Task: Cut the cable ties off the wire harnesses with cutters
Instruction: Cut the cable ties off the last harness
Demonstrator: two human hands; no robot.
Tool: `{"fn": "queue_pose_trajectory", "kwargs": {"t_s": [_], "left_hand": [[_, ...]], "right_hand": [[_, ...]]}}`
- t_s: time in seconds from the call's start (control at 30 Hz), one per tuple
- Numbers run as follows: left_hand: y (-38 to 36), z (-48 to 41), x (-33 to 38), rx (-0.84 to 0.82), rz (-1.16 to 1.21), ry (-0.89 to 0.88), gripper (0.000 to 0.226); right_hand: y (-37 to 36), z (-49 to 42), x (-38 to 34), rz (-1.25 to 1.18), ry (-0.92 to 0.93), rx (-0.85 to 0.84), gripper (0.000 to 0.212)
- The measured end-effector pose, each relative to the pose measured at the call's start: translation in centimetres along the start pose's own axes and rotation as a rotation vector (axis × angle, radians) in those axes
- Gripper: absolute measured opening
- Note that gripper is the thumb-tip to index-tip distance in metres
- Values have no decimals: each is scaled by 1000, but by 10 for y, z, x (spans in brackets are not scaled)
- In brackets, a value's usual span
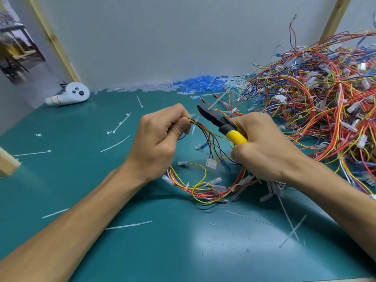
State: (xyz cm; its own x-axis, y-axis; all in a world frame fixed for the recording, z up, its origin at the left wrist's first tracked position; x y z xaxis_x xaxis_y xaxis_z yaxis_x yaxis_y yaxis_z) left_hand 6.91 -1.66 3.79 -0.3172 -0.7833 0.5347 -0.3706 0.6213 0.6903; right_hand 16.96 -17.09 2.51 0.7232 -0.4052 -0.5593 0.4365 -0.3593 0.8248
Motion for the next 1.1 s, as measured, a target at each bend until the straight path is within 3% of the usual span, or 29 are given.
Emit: {"fn": "queue_pose_trajectory", "kwargs": {"t_s": [0.37, 0.57, 0.67, 1.1], "left_hand": [[1, 0, 1, 16, -5, -10, 29], [1, 0, 0, 18, -4, -13, 29], [1, 0, 1, 19, -15, -18, 29], [-1, 0, 6, 7, -79, -39, 28]], "right_hand": [[1, -1, 5, 126, -26, 14, 17], [1, 1, 1, 332, -22, 28, 16], [1, 2, -4, 315, -4, 20, 7], [-2, -1, 1, 199, -35, -76, 15]]}}
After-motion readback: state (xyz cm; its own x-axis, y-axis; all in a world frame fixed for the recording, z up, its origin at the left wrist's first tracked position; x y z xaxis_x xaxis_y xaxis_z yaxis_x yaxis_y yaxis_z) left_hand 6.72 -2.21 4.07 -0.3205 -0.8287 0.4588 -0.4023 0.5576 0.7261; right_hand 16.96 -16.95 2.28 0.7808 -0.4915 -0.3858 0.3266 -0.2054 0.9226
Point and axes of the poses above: each hand's wrist, its own z-axis away from the middle knuckle, its own y-axis out of the back of the hand, x = y × z, the point moved 7 cm from there along -z, towards the middle knuckle, and after that the axes turned 15 degrees about -x, right-handed, at the moved point
